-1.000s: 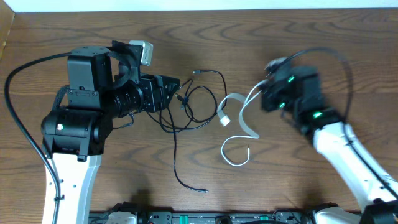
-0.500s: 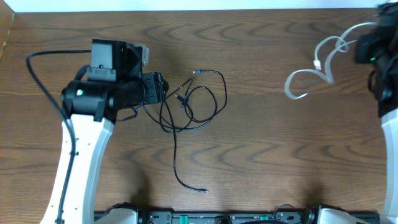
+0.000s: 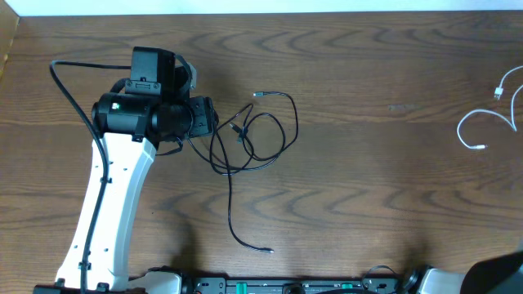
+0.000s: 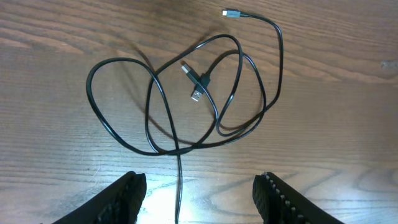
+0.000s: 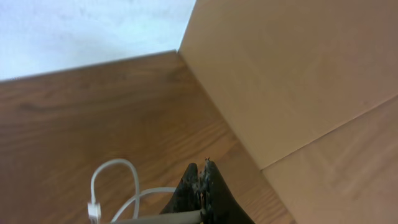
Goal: Untangle cables
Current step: 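Lower the white cable at the right table edge and release it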
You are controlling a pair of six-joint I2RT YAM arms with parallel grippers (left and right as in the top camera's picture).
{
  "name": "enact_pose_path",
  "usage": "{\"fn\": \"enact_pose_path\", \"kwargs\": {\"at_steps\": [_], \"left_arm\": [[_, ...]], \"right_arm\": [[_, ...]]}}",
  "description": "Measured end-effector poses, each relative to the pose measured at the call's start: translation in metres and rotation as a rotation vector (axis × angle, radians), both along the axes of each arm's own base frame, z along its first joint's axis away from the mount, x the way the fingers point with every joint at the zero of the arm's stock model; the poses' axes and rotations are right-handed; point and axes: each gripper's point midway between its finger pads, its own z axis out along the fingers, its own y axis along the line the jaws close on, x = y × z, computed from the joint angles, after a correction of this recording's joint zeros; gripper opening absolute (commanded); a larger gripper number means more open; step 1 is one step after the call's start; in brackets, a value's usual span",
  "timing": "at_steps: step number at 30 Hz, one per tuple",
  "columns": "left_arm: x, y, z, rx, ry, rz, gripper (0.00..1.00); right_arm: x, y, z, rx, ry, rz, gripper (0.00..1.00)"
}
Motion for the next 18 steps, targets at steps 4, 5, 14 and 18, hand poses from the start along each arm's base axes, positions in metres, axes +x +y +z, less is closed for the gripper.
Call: {"fn": "enact_pose_path", "kwargs": {"at_steps": [4,5,14,18], "left_arm": [[0.0,0.001,0.0,0.003,0.0,0.001,0.6],[0.0,0.001,0.0,0.004,0.001,0.002,0.61],[-0.002,0.001,-0.001,0.005,0.011,0.002,0.6],[-0.002,0.001,-0.001,0.005,0.011,0.002,0.61]], "right_arm": [[0.005,-0.01,-0.022,0.031,0.034,-0.002,0.01],[0.006,-0.012,-0.027,0.038,0.043,-0.003,0.01],[0.007,-0.025,-0.052,0.072,0.085,-0.016,0.01],[0.005,-0.029,-0.052,0.076,0.082,-0.02,0.01]]}}
